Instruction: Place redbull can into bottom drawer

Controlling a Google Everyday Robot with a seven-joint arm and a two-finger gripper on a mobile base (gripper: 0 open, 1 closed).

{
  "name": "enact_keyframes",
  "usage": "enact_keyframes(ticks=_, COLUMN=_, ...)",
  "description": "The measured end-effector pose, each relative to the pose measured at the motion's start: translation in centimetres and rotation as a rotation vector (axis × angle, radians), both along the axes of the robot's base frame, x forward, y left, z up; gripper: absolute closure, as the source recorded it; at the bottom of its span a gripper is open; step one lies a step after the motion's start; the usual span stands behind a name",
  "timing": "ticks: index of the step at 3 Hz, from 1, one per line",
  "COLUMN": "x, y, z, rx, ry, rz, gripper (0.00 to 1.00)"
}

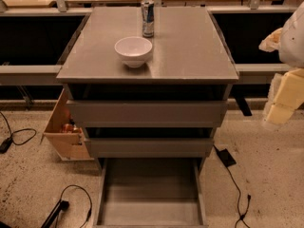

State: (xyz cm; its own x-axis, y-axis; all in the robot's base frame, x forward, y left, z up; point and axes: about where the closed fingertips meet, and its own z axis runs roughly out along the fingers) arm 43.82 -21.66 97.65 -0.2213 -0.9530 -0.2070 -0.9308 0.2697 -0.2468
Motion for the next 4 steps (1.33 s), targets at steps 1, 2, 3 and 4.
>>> enact_keyframes(ticks=1, x=0.0, y=0.0, z=0.0, rx=0.0, ry=0.0, rz=0.0, gripper=0.0)
enact_keyframes(ticks=2, x=2.6, y=-0.5, z=-0.4, rx=0.073, ry=-0.064, rz=-0.015, gripper=0.0)
enact_keyframes(ticks=3, x=9.4, y=-1.1, z=-0.1, rx=0.25, ry=-0.193, rz=-0.051, gripper=0.0)
enact_keyframes(ticks=4, x=16.2, y=-0.9, z=1.8, rx=0.431, ry=-0.334, rz=-0.09, gripper=0.0)
